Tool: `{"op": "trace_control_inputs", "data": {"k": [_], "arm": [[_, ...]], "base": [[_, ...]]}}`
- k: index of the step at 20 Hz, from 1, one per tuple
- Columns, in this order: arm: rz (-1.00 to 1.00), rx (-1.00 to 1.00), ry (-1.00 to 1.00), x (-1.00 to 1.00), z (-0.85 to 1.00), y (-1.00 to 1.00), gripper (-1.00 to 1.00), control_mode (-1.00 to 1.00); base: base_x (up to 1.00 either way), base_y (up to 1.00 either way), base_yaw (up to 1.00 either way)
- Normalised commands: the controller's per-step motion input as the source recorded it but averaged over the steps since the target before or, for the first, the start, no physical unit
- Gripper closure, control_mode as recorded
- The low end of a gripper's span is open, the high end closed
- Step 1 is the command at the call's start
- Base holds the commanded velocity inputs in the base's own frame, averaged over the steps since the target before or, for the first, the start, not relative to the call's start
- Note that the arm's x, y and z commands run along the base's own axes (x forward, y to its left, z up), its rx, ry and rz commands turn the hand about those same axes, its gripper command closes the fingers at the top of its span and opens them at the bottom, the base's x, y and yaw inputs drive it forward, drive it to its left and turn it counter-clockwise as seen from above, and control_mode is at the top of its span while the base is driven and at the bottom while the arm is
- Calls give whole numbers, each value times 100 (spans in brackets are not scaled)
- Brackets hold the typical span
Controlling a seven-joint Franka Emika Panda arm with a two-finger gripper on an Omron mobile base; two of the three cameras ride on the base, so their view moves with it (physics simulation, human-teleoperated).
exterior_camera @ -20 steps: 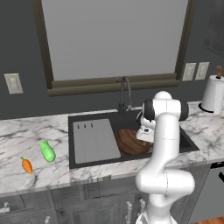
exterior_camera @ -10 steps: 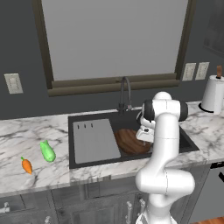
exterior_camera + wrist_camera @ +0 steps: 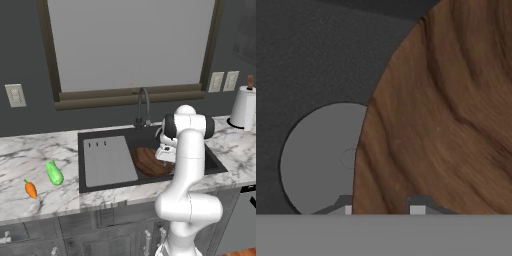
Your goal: Remove the corn and carrot from the sink. Then move the bowl and cup from the counter to the sink for washing.
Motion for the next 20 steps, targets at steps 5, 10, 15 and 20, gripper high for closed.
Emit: {"op": "trace_control_inputs", "data": {"k": [5, 10, 15, 20], "arm": [[0, -2, 0, 23, 6, 0, 100, -100], [0, 0, 0, 19, 17, -2, 100, -100], [0, 0, 0, 7, 12, 0, 100, -100], [-1, 0, 0, -1, 2, 2, -100, -100]], "base": [[0, 0, 0], [0, 0, 0], [0, 0, 0], [0, 0, 0]]}}
